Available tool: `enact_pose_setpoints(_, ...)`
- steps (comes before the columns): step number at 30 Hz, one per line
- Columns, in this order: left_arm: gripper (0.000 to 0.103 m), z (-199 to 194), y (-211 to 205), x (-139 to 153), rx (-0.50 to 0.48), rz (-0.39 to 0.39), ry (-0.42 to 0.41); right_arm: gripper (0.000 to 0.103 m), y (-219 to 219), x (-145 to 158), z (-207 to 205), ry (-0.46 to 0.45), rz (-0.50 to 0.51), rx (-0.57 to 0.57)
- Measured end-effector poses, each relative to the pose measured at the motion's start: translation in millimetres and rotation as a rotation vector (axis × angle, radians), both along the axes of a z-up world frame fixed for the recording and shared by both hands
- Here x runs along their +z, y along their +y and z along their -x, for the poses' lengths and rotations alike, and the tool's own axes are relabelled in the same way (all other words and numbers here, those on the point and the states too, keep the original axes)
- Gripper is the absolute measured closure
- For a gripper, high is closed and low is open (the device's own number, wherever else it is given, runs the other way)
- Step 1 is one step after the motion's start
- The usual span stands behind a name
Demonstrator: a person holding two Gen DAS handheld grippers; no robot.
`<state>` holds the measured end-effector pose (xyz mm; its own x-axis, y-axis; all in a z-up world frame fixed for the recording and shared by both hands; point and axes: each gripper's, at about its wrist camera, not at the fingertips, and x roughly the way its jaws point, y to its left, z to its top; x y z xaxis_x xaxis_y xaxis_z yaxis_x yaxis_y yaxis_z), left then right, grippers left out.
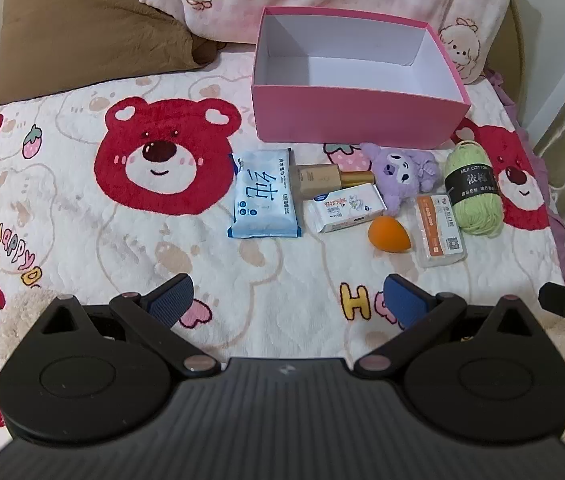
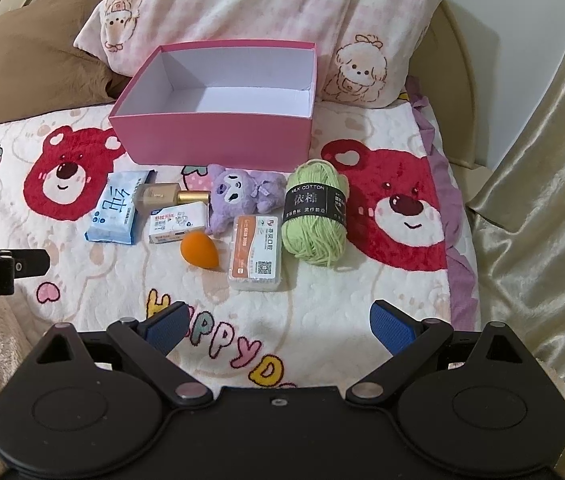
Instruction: Organize objects
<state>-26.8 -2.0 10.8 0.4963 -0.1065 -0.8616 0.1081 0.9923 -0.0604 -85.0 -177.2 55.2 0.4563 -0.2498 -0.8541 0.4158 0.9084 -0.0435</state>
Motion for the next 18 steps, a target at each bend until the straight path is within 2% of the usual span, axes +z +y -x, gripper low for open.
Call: enact_pose_setpoints(18,0.000,3.2,-3.1,2.9,-0.021,0.002,-0.025,0.004,-1.9,-3.5,1.1,0.011,0.004,-0.006)
